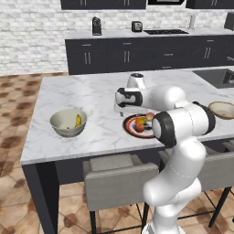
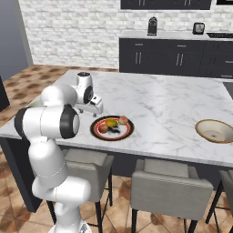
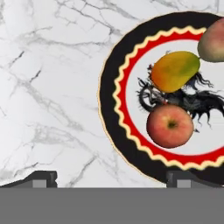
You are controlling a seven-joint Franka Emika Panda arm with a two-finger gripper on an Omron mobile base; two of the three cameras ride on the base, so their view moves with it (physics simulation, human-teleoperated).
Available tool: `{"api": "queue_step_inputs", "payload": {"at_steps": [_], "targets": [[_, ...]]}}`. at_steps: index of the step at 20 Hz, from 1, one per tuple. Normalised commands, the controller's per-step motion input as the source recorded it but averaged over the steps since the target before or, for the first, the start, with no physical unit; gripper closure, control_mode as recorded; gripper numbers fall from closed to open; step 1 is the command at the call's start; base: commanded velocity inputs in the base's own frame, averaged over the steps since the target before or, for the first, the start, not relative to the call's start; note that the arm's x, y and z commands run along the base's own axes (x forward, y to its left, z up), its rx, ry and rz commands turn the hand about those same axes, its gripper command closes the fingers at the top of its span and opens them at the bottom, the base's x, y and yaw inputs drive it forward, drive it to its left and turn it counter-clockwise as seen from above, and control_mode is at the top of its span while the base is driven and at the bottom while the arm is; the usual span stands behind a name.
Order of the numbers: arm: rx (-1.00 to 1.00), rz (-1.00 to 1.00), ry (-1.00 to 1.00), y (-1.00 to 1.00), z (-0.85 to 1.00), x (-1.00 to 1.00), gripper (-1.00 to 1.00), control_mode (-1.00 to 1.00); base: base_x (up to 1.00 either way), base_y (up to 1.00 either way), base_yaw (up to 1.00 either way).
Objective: Take the fruits from the plate on the dining counter and place two fruits in each bowl.
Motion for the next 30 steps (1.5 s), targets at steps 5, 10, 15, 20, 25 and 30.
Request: {"api": "queue_step_inputs", "payload": {"at_steps": [5,10,15,20,25,30], "targets": [[0.00,0.29,0.00,-0.65,-0.24,0.08,-1.00,-1.00,0.00,0.00,0.00],[0.00,0.20,-0.05,-0.29,-0.38,0.25,-1.00,-1.00,0.00,0.00,0.00],[0.00,0.04,0.00,-0.01,-0.13,0.23,-1.00,-1.00,0.00,0.00,0.00],[0.00,0.00,0.00,0.00,-0.22,0.00,-1.00,-1.00,0.00,0.00,0.00],[0.00,0.00,0.00,-0.01,-0.39,0.00,-1.00,-1.00,0.00,0.00,0.00],[0.00,0.00,0.00,-0.15,-0.17,0.00,-1.00,-1.00,0.00,0.00,0.00]]}}
